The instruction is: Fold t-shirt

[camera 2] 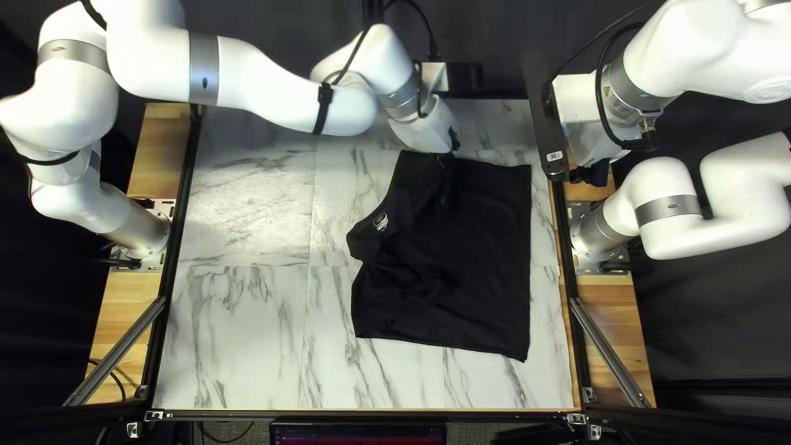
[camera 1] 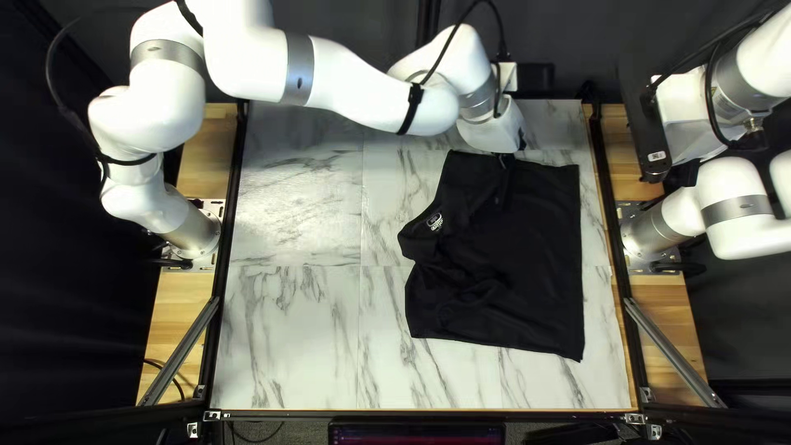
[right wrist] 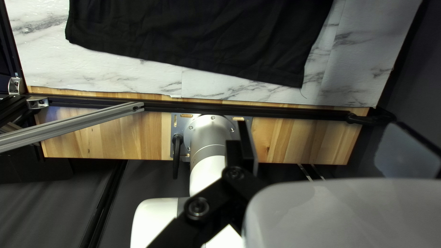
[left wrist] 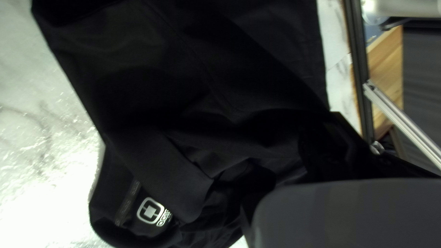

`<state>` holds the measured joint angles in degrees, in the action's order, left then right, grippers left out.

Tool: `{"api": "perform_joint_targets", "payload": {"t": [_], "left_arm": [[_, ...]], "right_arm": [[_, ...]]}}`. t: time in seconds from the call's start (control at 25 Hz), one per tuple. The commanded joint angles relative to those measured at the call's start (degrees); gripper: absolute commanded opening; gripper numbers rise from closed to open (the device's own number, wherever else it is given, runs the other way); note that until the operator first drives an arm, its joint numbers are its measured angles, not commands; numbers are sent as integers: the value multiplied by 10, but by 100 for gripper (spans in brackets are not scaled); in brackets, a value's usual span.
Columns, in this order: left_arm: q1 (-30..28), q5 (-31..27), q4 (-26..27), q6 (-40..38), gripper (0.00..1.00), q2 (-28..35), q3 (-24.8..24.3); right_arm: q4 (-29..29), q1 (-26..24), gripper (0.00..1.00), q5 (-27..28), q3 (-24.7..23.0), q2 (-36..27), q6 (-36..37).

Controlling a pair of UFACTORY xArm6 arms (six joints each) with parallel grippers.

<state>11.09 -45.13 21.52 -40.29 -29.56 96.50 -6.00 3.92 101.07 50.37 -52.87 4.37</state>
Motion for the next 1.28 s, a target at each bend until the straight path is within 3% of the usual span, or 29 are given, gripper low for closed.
{"api": "perform_joint_targets", "payload": {"t": [0.04, 0.16, 0.32, 0.36, 0.4, 0.44, 0.48, 0.64, 0.84, 1.0, 1.12, 1.28], "left_arm": [[-6, -53, -13, -28, 3, -83, 102], [-4, -79, -7, -30, 2, -136, 169], [0, -77, 7, -19, 3, -168, 194], [0, -72, 13, -14, 22, -172, 193], [-1, -69, 15, -10, 68, -172, 190], [-2, -65, 19, -4, 68, -169, 184], [-4, -60, 21, 4, 100, -159, 170], [-9, -39, 22, 31, 100, -81, 75], [-18, -7, 3, 65, 100, 73, -110], [-31, 17, -7, 136, 100, 189, -274], [-66, -3, -36, 205, 100, 221, -326], [-89, -55, -79, 257, 100, 207, -320]], "right_arm": [[0, 0, 100, 0, 0, 0, 0], [0, 0, 100, 0, 0, 0, 0], [0, 0, 100, 0, 0, 0, 0], [0, 0, 100, 0, 0, 0, 0], [0, 0, 100, 0, 0, 0, 0], [0, 0, 100, 0, 0, 0, 0], [0, 0, 100, 0, 0, 0, 0], [0, 0, 100, 0, 0, 0, 0], [0, 0, 100, 0, 0, 0, 0], [0, 0, 100, 0, 0, 0, 0], [0, 0, 100, 0, 0, 0, 0], [0, 0, 100, 0, 0, 0, 0]]}}
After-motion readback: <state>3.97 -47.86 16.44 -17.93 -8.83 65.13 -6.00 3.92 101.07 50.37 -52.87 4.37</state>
